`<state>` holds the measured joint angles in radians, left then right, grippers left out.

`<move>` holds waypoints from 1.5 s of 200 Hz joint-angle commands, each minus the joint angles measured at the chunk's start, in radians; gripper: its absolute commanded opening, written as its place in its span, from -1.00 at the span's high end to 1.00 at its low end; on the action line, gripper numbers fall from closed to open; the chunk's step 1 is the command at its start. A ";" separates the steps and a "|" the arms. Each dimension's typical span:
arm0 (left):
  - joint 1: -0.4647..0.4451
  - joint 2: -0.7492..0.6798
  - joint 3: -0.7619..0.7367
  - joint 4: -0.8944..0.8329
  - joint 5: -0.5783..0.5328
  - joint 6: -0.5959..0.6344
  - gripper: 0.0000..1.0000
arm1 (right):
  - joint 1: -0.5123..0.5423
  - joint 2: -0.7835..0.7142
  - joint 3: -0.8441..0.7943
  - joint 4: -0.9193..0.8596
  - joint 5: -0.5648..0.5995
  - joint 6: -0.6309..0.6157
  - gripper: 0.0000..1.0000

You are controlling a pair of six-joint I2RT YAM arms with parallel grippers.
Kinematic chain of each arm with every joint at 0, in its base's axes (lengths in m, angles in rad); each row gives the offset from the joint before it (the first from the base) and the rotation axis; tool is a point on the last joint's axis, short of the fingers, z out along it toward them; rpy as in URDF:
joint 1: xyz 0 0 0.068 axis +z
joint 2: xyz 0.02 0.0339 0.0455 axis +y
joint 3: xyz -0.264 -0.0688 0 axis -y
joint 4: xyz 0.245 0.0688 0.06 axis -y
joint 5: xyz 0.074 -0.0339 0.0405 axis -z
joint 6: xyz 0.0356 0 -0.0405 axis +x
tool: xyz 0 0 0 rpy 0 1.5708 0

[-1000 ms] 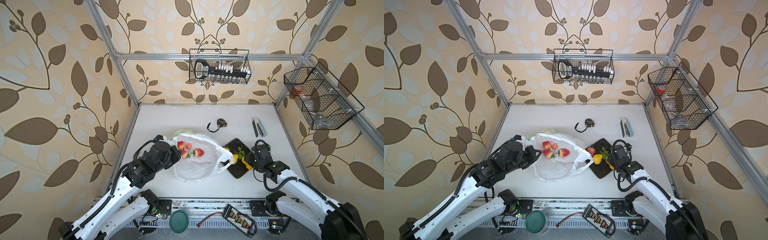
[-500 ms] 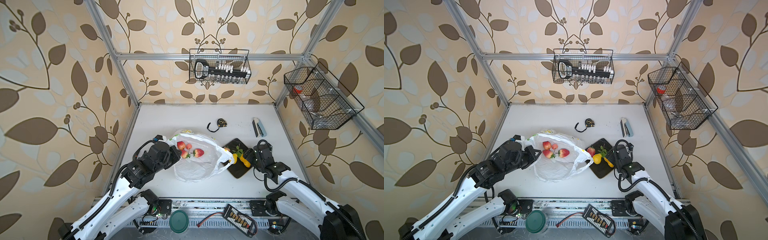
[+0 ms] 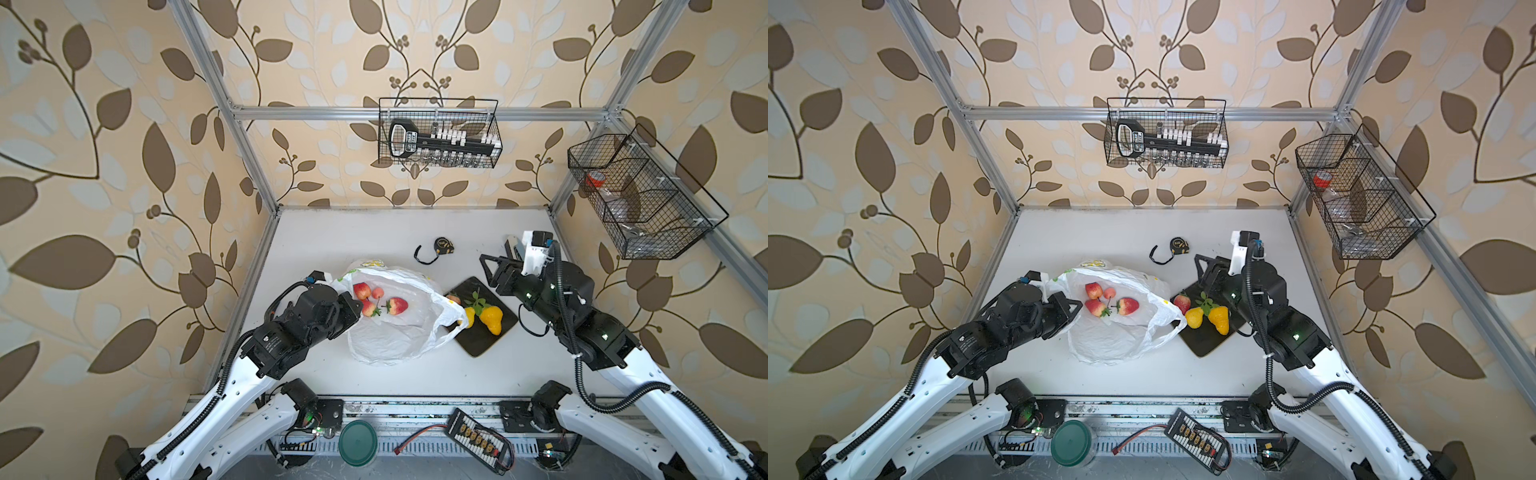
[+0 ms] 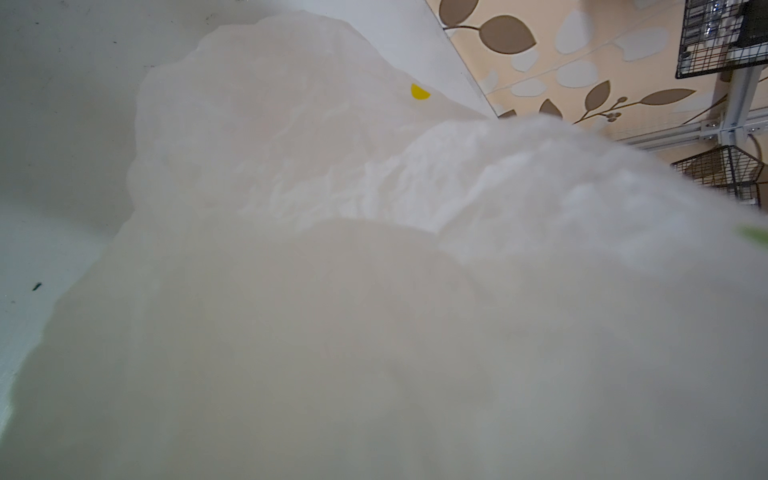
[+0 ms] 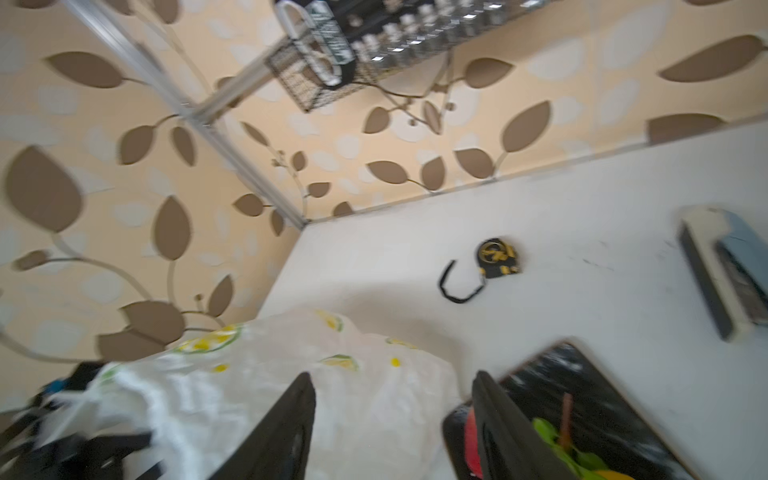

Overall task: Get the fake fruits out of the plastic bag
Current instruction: 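Reach the right gripper back into the bag above the red fruits, then grasp the long red fake pear in the bag with the right gripper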

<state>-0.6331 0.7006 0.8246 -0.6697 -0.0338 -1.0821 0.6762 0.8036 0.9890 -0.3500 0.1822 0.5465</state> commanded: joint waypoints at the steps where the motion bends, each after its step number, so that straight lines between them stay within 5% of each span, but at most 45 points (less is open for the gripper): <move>1: 0.008 -0.003 -0.005 0.003 0.002 -0.010 1.00 | 0.219 0.037 0.056 0.108 -0.009 -0.197 -0.15; 33: 0.008 0.000 0.000 0.001 0.002 -0.009 1.00 | 0.591 0.182 0.120 0.170 0.116 -0.403 -0.08; 72: 0.008 0.005 0.013 -0.012 0.003 -0.006 1.00 | 0.672 0.352 0.070 0.222 0.106 -0.458 -0.01; 127: 0.008 -0.011 0.019 -0.046 -0.003 -0.001 1.00 | 0.629 0.652 0.036 0.291 0.227 -0.527 0.03; 203: 0.008 -0.050 0.030 -0.086 -0.021 0.005 1.00 | 0.443 1.015 0.173 0.391 0.108 -0.467 -0.23; 300: 0.008 -0.066 0.034 -0.103 -0.038 0.002 1.00 | 0.358 1.322 0.431 0.403 -0.014 -0.502 -0.39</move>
<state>-0.6331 0.6445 0.8246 -0.7612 -0.0399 -1.0813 1.0435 2.0697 1.3705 0.0574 0.2165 0.0582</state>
